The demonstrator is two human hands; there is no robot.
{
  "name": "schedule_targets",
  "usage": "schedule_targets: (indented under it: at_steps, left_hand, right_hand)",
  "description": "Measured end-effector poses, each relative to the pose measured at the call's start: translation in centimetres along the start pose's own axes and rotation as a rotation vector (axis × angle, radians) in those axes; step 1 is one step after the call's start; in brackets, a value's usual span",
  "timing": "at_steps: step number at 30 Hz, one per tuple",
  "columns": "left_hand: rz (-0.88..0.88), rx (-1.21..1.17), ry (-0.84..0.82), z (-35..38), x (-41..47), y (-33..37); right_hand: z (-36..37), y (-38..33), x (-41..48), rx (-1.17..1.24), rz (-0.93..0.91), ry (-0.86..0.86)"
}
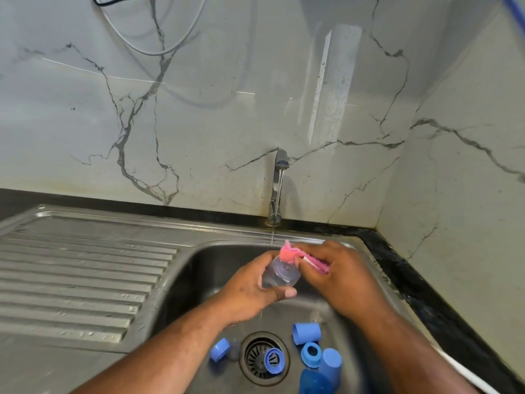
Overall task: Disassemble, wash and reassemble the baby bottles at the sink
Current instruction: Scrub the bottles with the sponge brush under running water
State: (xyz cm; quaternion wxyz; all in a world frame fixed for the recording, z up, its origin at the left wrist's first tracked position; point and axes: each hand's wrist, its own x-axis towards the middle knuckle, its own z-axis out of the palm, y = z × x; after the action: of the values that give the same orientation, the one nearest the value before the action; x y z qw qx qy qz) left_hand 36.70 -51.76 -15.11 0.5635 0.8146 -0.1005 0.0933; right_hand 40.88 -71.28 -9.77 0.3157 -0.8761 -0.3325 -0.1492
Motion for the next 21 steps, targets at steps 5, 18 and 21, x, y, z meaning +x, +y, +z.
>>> schedule_targets:
  at_steps: [5, 18, 21]
  left_hand:
    - [-0.003, -0.039, 0.028, 0.1, 0.0, -0.1]
    - [-0.257, -0.403, 0.1, -0.4, -0.2, 1.4]
    - [-0.365, -0.619, 0.103, -0.3, 0.0, 2.0]
  right_hand:
    - [0.0, -0.2, -0.1, 0.077, -0.068, -0.201]
    - [-0.9, 0.7, 0.2, -0.081, -0.099, 0.123]
    - [0.2, -0.5, -0.3, -0.093, -0.156, 0.125]
